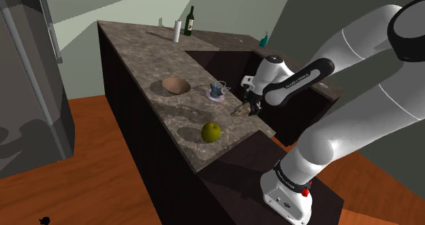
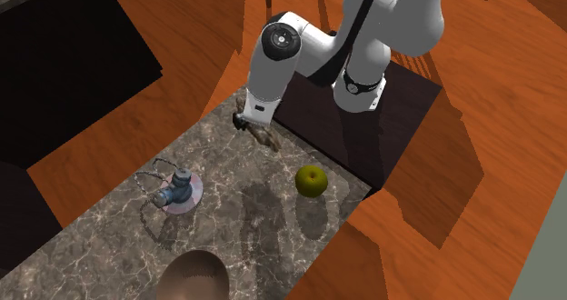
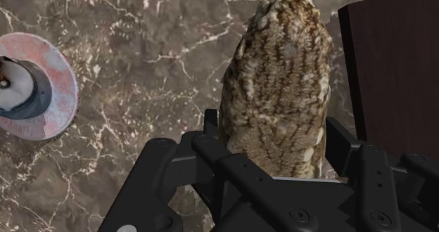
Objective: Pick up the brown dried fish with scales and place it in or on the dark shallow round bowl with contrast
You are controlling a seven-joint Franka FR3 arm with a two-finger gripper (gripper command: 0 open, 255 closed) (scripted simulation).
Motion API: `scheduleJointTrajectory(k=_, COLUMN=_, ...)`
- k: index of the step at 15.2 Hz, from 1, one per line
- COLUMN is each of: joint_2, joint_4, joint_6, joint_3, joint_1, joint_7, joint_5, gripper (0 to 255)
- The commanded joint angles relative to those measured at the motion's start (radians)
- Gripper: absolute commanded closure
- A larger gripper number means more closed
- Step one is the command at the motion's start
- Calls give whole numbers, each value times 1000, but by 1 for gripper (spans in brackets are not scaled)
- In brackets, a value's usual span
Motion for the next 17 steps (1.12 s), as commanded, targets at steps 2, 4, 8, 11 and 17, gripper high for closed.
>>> scheduleJointTrajectory(k=2, joint_2=47, joint_4=60, joint_6=-18, joint_3=20, joint_1=45, joint_7=4, joint_5=59, gripper=255)
scheduleJointTrajectory(k=4, joint_2=106, joint_4=124, joint_6=-28, joint_3=40, joint_1=81, joint_7=14, joint_5=107, gripper=255)
scheduleJointTrajectory(k=8, joint_2=221, joint_4=259, joint_6=-57, joint_3=78, joint_1=137, joint_7=18, joint_5=199, gripper=255)
scheduleJointTrajectory(k=11, joint_2=306, joint_4=369, joint_6=-88, joint_3=107, joint_1=164, joint_7=15, joint_5=260, gripper=255)
scheduleJointTrajectory(k=17, joint_2=474, joint_4=610, joint_6=-171, joint_3=160, joint_1=195, joint_7=8, joint_5=353, gripper=255)
